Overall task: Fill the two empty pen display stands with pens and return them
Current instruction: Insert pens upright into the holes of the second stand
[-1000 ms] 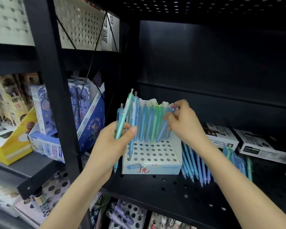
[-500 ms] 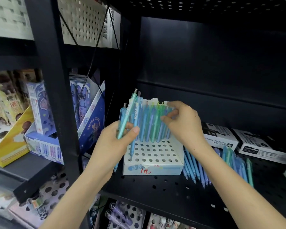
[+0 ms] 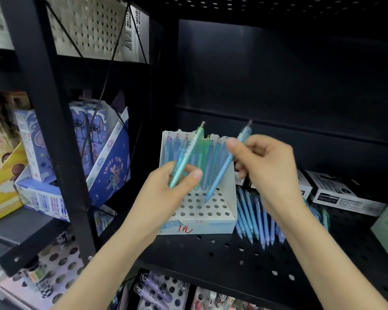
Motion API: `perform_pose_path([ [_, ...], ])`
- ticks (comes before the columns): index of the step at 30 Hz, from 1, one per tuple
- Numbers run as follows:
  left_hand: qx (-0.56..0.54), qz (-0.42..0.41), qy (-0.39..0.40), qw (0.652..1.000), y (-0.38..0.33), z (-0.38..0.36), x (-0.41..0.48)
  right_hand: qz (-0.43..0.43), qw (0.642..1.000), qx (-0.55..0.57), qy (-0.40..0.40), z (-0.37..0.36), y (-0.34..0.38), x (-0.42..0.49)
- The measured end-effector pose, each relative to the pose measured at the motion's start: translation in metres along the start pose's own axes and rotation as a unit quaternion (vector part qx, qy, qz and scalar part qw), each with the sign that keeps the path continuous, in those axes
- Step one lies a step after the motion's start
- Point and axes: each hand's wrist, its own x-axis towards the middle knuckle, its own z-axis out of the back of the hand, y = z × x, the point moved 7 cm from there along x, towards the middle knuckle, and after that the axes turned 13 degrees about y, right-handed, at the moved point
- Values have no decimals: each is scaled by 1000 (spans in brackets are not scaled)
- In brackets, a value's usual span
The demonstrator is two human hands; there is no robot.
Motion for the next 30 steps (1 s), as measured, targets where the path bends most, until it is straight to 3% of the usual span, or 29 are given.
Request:
perform_pose_path([
  [3,-54,8,-6,998,3,3,0,2,996,-57,-69,19,-15,7],
  [8,-164,18,2,986,9,5,2,-1,988,-135,-69,9,-40,17],
  [18,-124,19,-8,992,12,12,1,28,976,-208,-60,-6,-50,29],
  [26,-109,26,-16,994,17,15,3,61,934,-348,-59,-14,-41,28],
  [30,-109,24,-14,994,18,16,4,65,940,-330,-59,-5,-38,33],
])
